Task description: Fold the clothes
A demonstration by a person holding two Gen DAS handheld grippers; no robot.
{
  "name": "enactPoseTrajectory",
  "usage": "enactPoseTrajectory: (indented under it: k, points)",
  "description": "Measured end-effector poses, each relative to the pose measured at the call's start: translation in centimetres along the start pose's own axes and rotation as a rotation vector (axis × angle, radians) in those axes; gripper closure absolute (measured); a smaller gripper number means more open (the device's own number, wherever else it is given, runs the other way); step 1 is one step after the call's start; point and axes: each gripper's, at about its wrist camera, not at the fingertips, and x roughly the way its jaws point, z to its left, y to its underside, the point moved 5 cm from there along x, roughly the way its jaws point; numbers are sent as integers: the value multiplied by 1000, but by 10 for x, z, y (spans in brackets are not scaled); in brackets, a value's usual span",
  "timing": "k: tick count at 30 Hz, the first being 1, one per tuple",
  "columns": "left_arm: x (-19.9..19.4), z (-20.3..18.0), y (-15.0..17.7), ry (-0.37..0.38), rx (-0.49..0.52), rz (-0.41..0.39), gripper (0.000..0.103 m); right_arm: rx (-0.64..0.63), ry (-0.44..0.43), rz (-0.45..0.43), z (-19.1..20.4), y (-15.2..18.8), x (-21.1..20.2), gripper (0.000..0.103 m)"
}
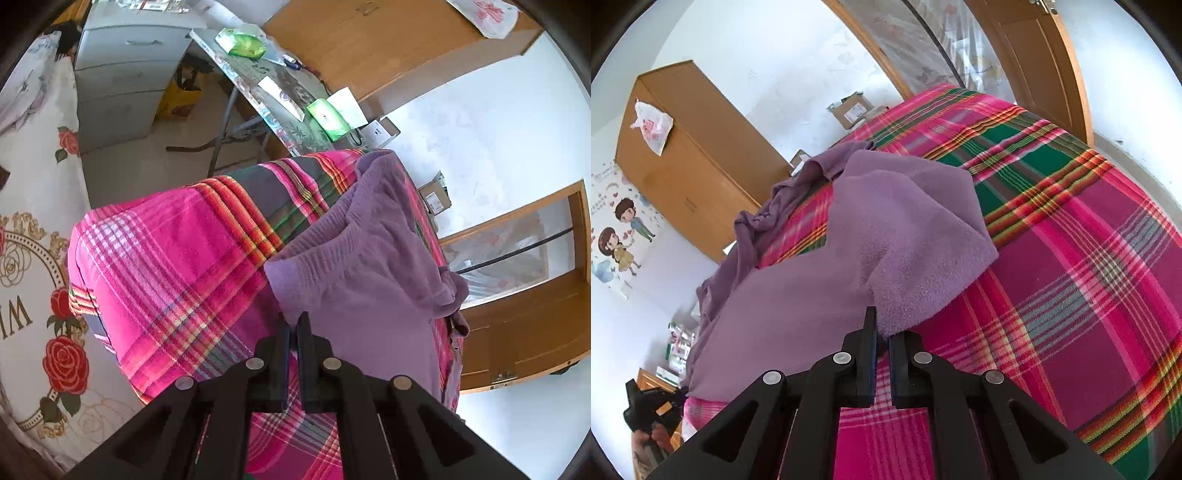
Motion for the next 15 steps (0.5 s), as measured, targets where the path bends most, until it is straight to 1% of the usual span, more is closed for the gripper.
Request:
enactPoseTrajectory:
  k: [4,7,15]
  points:
    - [4,4,-1,-6,-14,14,99,4,-3,7,-2,2,1,98]
    - [5,2,-1,-14,-3,20,99,18,-13,24,-6,4,4,97]
    - [-20,10,0,-79,-27,-4,93,-29,-33,27,-7,4,-7,90]
